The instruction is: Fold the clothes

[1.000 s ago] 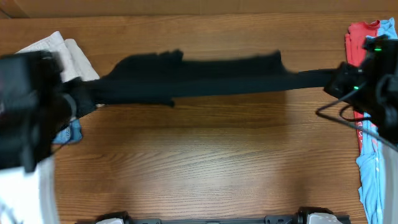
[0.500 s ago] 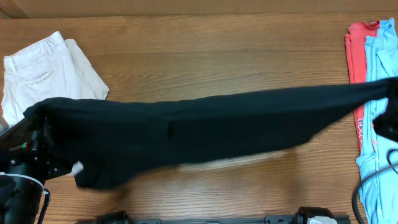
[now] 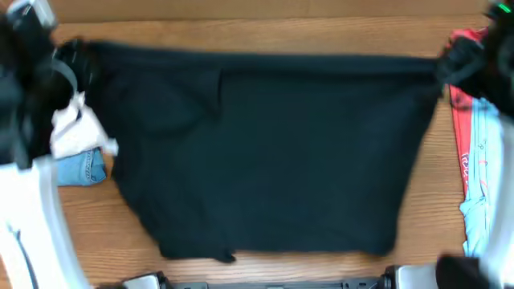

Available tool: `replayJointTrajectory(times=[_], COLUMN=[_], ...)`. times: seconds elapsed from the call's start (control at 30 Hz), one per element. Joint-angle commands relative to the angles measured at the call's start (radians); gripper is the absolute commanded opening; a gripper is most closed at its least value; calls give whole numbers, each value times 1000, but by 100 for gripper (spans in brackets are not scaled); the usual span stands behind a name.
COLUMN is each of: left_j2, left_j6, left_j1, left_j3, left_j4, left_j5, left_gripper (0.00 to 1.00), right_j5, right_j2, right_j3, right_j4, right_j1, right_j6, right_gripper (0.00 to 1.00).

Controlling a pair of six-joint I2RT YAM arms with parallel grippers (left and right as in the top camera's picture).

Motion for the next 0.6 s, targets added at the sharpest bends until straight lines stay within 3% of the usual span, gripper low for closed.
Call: replayJointTrajectory(times=[0.0,0.13,0.27,0.33,0.57], left_j2=[177,263,260,260,313], left_j6=[42,7,59,128,314], left_j1=[-10,6,6,5,-73], left_j3=[6,152,374,517,437], left_j4=[232,430,391,208,-282], left_j5=[121,302,293,291,294], left_gripper=[4,4,4,4,4], right_j5=[50,63,70,70,70], right_j2=[117,115,106,106,175], right_j3=[9,124,315,391,267], right_j4=[120,246,228,132,-147], right_j1=[-6,-10,-29,-34,-34], right_j6=[-22,-20,-23,-54,-53], right_gripper=[4,4,4,4,4])
